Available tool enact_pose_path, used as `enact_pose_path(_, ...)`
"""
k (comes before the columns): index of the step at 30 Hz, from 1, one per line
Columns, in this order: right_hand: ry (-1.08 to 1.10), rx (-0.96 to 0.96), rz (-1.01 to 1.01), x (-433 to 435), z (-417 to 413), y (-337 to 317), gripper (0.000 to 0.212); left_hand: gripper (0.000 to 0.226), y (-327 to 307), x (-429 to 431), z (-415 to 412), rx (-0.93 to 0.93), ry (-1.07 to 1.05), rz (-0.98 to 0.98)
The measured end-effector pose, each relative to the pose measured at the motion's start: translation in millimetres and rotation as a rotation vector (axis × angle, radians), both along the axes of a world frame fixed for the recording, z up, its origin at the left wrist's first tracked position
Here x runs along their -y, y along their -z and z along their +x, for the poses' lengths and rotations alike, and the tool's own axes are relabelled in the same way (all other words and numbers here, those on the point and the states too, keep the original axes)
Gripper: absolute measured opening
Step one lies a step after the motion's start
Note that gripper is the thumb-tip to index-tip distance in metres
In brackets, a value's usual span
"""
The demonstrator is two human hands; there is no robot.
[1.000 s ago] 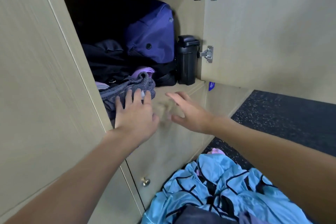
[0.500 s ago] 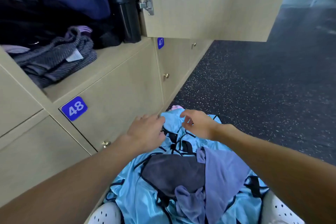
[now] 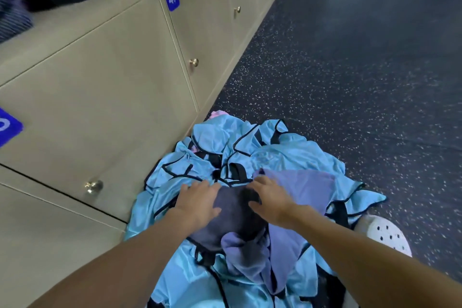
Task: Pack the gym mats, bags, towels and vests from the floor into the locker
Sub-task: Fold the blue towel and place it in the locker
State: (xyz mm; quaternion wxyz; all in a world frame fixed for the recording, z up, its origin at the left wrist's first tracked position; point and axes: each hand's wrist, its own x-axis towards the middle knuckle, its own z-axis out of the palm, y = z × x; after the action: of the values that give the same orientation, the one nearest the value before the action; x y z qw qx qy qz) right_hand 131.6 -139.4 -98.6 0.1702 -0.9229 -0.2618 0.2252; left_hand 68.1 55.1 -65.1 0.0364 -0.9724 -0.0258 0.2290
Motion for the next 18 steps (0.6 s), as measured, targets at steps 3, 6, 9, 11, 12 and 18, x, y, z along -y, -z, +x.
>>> enact_pose_path(3, 0.058, 0.065, -0.036, 8.0, 5.2, 10.4, 0.044, 0.036, 7.7, 2.4, 1.4, 0.102, -0.016, 0.004)
enact_pose_path(6, 0.085, 0.034, -0.085, 15.8, 8.0, 19.3, 0.041, 0.019, 12.0, 3.1, 0.0, 0.159, -0.041, -0.035)
enact_pose_path(9, 0.073, 0.023, -0.162, 22.5, 9.2, 22.7, 0.043, 0.017, 13.4, 2.3, 0.3, 0.166, -0.051, -0.076)
enact_pose_path(11, 0.091, -0.002, -0.153, 25.5, 10.6, 18.3, 0.034, 0.017, 11.2, 2.6, 1.4, 0.167, -0.055, -0.095)
enact_pose_path(12, 0.099, -0.020, -0.128, 26.2, 11.3, 15.6, 0.026, 0.016, 9.2, 3.2, 2.1, 0.172, -0.057, -0.108)
enact_pose_path(18, 0.199, 0.007, 0.164, 24.7, 14.3, -10.5, 0.032, 0.018, -17.8, 20.4, 9.2, 0.262, -0.053, -0.228)
